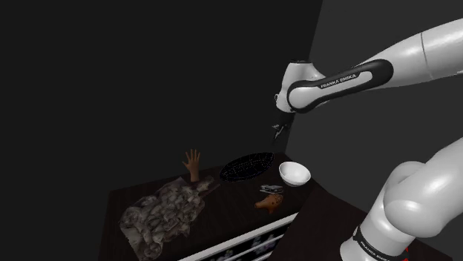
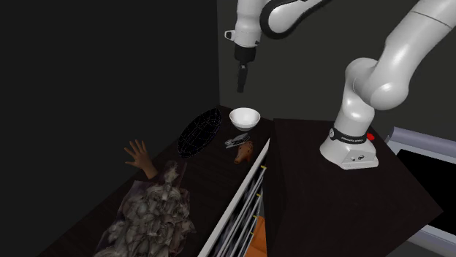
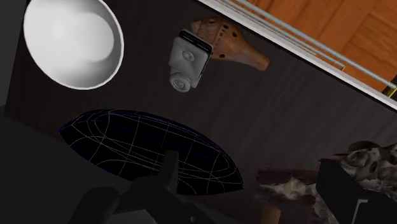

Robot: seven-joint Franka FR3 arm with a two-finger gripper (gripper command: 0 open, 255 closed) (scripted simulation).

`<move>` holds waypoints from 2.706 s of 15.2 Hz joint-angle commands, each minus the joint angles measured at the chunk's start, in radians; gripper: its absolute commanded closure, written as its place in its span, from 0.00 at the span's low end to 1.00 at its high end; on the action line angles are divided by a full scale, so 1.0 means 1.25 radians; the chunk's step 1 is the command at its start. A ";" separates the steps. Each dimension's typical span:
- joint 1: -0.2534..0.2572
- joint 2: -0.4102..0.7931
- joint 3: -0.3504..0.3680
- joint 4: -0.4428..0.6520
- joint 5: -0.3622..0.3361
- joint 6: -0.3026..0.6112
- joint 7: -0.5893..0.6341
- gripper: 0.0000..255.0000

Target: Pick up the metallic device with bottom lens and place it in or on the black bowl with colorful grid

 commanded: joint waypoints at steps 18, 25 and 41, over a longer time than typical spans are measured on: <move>-0.068 0.589 -0.047 0.205 0.158 0.291 -0.195 0.00; -0.099 0.717 -0.025 0.270 0.191 0.340 -0.226 0.00; -0.106 0.753 -0.016 0.278 0.199 0.368 -0.233 1.00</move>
